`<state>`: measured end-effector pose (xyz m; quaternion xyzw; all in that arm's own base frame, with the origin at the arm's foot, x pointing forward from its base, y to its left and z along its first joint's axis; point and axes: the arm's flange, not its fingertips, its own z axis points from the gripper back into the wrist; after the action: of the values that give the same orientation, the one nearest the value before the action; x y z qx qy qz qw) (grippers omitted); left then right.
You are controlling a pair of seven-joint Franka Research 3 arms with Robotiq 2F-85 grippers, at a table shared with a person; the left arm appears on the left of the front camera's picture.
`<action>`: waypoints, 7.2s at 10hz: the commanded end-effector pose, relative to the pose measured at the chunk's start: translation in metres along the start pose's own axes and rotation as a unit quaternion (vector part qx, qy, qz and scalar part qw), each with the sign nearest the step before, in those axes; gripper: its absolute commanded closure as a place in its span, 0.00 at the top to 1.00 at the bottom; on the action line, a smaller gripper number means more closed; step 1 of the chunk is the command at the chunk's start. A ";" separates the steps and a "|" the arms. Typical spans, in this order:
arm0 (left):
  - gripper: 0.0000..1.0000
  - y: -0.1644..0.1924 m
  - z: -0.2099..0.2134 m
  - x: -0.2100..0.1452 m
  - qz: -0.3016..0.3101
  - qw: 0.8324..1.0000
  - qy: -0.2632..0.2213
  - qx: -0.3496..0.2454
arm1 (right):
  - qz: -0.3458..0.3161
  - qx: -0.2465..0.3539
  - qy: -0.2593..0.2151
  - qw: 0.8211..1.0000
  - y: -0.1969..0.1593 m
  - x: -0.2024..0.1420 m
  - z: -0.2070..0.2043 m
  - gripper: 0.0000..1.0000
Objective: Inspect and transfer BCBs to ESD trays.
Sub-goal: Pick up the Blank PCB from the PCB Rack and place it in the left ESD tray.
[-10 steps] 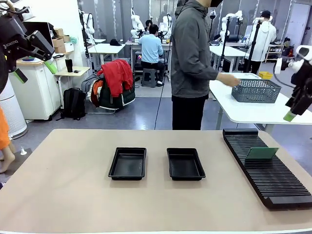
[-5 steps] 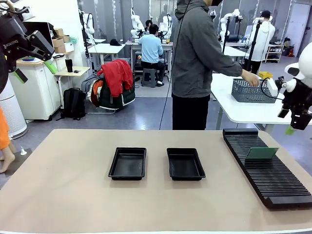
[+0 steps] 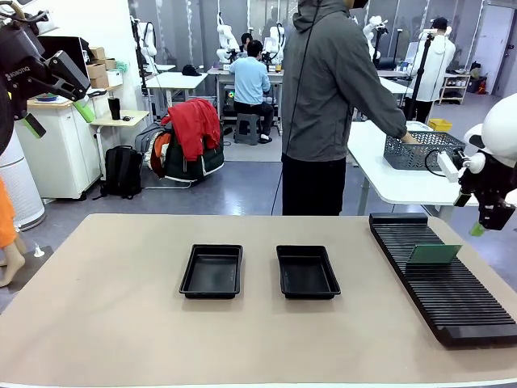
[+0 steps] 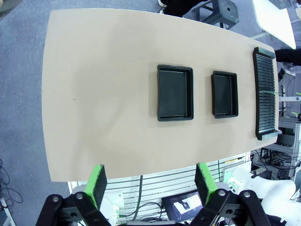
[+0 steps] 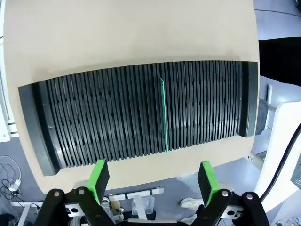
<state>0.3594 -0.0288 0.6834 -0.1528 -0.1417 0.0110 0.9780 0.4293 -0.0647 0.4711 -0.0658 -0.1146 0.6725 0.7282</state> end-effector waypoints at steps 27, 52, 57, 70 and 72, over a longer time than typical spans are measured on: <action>1.00 0.001 0.000 0.001 0.001 1.000 -0.002 -0.001 | 0.043 0.020 0.018 0.999 -0.033 -0.006 -0.117 0.94; 1.00 0.001 0.000 0.001 0.001 1.000 -0.002 -0.001 | 0.036 0.050 0.006 0.998 -0.041 -0.008 -0.116 0.00; 1.00 0.001 0.000 0.001 0.001 1.000 -0.002 -0.001 | 0.023 0.040 0.015 0.999 -0.041 0.012 0.010 0.00; 1.00 0.001 0.000 0.001 0.001 1.000 -0.002 -0.001 | 0.019 0.012 0.003 1.000 -0.054 0.005 0.177 0.00; 1.00 0.001 0.000 0.001 0.001 1.000 -0.002 -0.001 | 0.019 0.012 0.003 1.000 -0.054 0.005 0.177 0.00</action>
<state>0.3594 -0.0288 0.6834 -0.1528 -0.1417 0.0110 0.9780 0.4389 -0.0748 0.6569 -0.0616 -0.1039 0.6873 0.7163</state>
